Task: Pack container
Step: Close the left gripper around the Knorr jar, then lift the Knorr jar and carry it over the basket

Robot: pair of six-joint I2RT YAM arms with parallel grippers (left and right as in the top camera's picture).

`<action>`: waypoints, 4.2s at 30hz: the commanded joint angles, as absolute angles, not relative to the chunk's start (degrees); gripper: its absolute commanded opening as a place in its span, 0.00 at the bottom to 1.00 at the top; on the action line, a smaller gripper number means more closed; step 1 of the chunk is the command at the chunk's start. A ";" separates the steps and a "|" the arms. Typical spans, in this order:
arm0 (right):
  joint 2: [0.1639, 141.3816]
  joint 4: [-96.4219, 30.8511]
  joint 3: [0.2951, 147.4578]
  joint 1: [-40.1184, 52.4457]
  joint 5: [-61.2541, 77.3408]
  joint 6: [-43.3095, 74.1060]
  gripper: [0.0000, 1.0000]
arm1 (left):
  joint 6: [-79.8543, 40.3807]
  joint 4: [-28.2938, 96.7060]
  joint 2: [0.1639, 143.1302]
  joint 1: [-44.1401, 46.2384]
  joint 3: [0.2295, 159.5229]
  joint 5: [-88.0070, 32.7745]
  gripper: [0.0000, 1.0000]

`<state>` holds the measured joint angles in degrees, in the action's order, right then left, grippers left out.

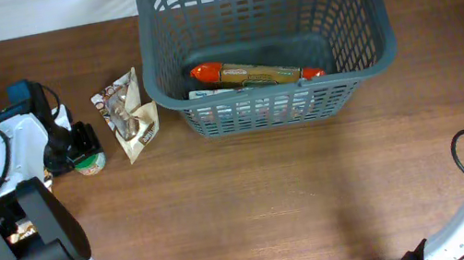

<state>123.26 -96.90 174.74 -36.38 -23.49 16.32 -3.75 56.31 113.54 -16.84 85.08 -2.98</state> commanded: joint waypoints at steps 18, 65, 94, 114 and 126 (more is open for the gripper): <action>123.15 -96.73 174.52 -36.38 -23.57 16.60 0.99 | -3.42 56.23 116.51 -17.04 85.54 -2.28 0.62; 123.15 -96.73 174.52 -36.40 -23.57 16.60 0.99 | -3.40 57.14 116.51 -17.04 85.65 -2.31 0.02; 123.15 -96.73 174.52 -36.38 -23.57 16.60 0.99 | -2.96 56.62 116.99 -17.04 86.08 -2.31 0.79; 123.15 -96.73 174.54 -36.38 -23.57 16.60 0.99 | -1.48 55.77 118.17 -17.06 84.05 -2.11 0.02; 123.15 -96.73 174.54 -36.40 -23.57 16.60 0.99 | -1.48 60.12 116.46 -17.04 90.80 -2.11 0.02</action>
<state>123.26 -96.90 174.74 -36.38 -23.51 16.27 -2.52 59.07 116.92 -16.86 86.08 -2.52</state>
